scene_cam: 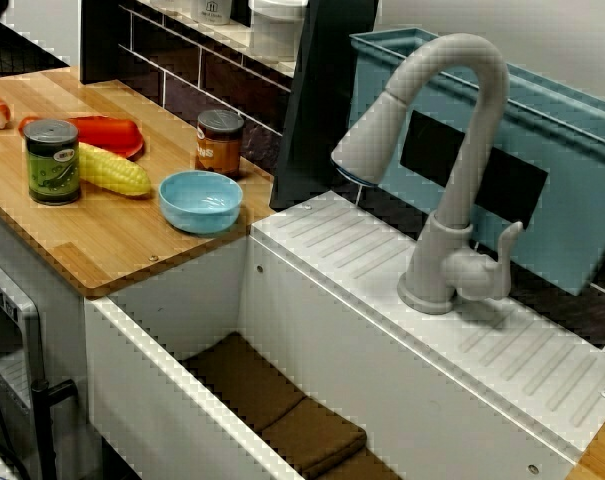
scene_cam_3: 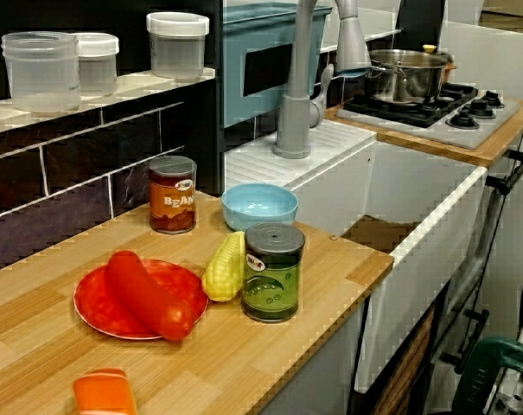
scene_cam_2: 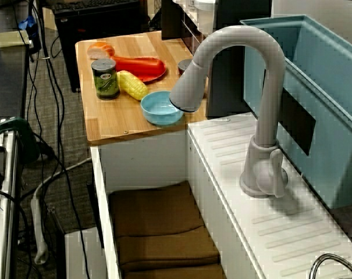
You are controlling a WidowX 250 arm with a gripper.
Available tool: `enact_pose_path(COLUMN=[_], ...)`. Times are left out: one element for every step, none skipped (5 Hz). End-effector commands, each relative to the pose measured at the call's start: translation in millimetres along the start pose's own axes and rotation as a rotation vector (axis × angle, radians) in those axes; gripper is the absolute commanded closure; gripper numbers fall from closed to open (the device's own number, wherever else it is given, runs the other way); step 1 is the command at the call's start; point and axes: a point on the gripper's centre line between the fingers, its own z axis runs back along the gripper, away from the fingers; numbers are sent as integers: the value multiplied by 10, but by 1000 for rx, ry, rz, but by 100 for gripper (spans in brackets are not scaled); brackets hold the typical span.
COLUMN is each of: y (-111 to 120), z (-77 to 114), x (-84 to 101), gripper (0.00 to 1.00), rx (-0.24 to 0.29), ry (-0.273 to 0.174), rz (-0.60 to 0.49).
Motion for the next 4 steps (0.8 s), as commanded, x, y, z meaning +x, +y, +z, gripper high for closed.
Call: enact_pose_path(y=[0,193,359,406], z=[0,-64,-325,-512], x=[0,246,420,507], gripper=[0,0,0,0], rx=[0,5,101,153], ry=[0,-1,-54,-127], rz=[0,16,-2,-30])
